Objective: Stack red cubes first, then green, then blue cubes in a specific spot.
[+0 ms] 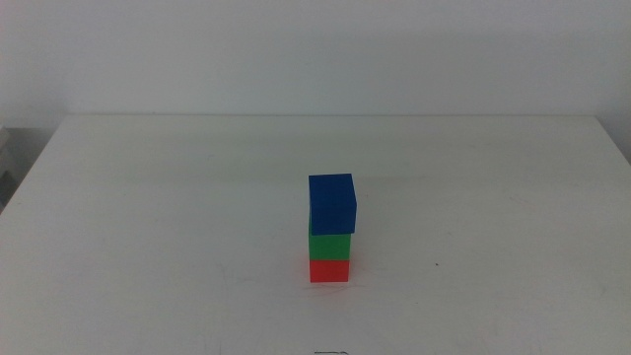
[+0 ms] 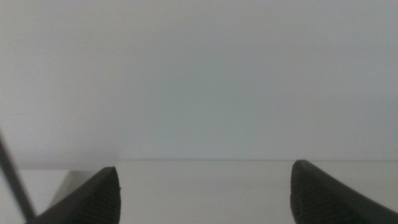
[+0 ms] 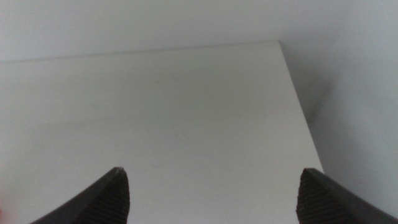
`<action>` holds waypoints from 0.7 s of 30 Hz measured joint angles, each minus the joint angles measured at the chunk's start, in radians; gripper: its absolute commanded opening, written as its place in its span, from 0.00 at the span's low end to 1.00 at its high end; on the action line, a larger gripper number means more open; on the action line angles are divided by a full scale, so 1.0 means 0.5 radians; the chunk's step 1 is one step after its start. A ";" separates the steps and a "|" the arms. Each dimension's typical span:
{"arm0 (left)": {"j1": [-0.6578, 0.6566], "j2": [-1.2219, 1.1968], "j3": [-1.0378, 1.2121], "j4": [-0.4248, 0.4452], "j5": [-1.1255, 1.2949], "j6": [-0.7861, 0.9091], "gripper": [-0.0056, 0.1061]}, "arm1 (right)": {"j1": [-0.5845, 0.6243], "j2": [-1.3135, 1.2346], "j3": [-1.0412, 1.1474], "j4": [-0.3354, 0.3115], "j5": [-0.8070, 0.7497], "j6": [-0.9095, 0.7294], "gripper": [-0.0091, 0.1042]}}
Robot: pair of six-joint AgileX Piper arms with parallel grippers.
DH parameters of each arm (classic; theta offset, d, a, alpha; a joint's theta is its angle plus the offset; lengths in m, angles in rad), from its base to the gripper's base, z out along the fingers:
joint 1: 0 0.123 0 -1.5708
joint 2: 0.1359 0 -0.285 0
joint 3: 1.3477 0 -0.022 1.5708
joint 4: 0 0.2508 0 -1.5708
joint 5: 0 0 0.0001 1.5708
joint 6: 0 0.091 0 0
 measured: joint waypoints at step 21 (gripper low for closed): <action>0.072 -1.086 1.021 -0.048 -0.100 -0.002 0.89 | -0.002 -1.326 1.237 -0.073 -0.635 0.000 0.76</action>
